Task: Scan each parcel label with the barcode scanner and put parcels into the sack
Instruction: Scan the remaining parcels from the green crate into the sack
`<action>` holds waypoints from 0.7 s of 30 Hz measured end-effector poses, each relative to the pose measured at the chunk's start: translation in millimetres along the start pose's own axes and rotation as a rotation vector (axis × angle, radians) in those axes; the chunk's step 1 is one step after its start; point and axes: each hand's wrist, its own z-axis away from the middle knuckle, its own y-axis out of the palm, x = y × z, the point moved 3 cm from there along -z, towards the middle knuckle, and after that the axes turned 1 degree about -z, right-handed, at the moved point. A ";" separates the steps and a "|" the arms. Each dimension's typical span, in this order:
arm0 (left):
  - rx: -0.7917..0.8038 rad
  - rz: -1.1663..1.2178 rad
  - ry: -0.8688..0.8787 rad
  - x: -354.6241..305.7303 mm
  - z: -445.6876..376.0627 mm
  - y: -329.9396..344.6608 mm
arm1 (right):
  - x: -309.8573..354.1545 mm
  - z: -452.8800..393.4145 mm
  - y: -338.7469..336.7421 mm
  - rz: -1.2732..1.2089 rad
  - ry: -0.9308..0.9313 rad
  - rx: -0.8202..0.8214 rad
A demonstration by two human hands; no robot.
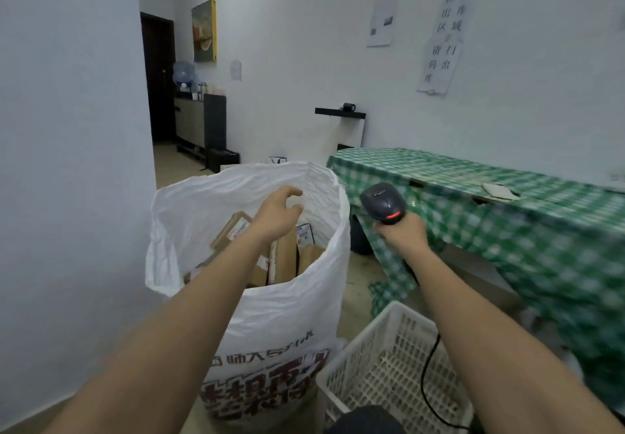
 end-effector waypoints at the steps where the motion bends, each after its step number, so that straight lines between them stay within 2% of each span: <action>1: 0.021 0.014 0.027 -10.8 4.8 9.3 | -2.5 6.0 -11.8 0.028 -0.015 -0.001; 6: 0.121 0.084 0.131 -55.8 14.7 59.8 | -19.1 25.3 -73.1 0.133 -0.062 -0.024; 12: 0.241 0.134 0.209 -107.5 -2.8 130.1 | -38.6 16.5 -144.8 0.353 -0.110 -0.140; 17: 0.309 0.132 0.264 -146.2 -34.3 193.5 | -59.3 -22.9 -200.1 0.519 -0.119 -0.175; 21: 0.342 0.130 0.288 -173.5 -75.4 253.3 | -83.5 -79.9 -241.8 0.568 -0.045 -0.249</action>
